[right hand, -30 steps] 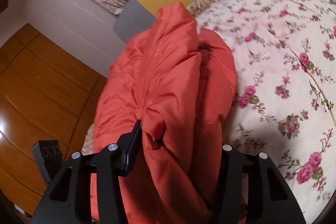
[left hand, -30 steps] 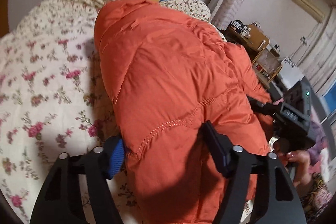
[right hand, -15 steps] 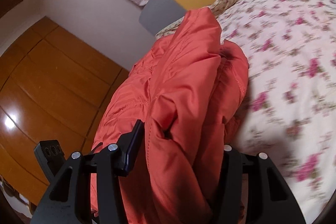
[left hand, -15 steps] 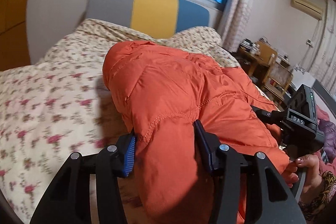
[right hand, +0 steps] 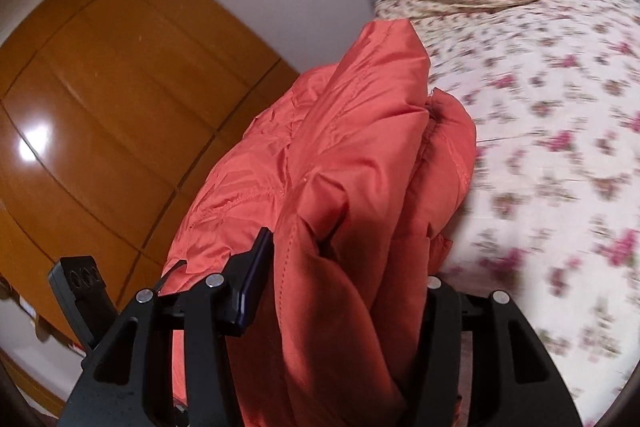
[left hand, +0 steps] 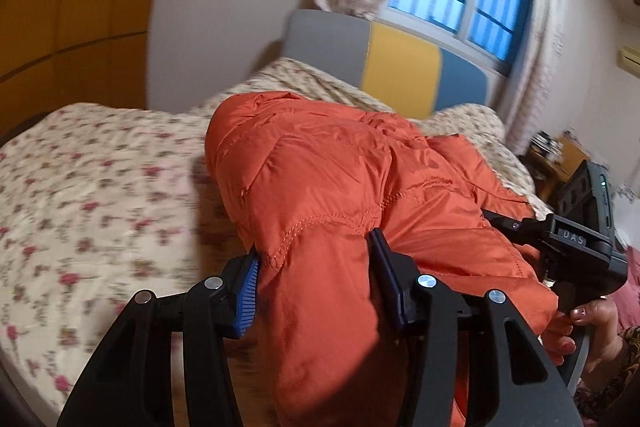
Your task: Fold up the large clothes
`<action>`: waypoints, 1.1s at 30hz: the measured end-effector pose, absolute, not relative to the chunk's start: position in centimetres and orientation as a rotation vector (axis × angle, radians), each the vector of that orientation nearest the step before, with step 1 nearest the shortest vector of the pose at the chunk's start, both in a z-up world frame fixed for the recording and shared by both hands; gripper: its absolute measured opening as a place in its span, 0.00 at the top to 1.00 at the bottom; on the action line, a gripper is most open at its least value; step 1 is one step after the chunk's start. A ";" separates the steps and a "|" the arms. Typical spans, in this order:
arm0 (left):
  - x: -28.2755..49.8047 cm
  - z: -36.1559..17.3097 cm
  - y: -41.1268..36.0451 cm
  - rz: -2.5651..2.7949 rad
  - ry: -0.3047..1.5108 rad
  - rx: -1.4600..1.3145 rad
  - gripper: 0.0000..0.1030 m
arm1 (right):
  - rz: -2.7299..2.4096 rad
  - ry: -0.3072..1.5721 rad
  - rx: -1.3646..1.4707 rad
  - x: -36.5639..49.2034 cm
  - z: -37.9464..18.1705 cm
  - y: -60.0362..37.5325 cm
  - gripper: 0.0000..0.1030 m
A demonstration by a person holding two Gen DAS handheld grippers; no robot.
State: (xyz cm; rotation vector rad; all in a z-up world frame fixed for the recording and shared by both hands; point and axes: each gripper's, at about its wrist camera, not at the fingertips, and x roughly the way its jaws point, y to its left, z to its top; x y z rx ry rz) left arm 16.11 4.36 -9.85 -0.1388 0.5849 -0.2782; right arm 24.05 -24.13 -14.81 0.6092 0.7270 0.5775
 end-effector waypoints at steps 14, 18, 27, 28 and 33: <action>15.2 -14.9 8.8 -0.133 0.616 -0.216 0.31 | 0.457 0.781 0.340 25.0 -17.1 -17.8 0.36; 14.4 -13.7 8.5 -0.105 0.607 -0.205 0.30 | 0.428 0.784 0.315 23.5 -16.7 -17.5 0.35; 13.5 -11.9 5.2 -0.129 0.568 -0.077 0.19 | 0.381 0.782 0.295 21.9 -16.5 -17.1 0.28; 13.9 -12.8 4.9 -0.126 0.592 -0.054 0.18 | 0.374 0.784 0.289 21.7 -16.8 -17.3 0.27; 13.7 -15.1 5.3 -0.125 0.617 0.009 0.16 | 0.378 0.794 0.309 20.3 -18.2 -18.3 0.23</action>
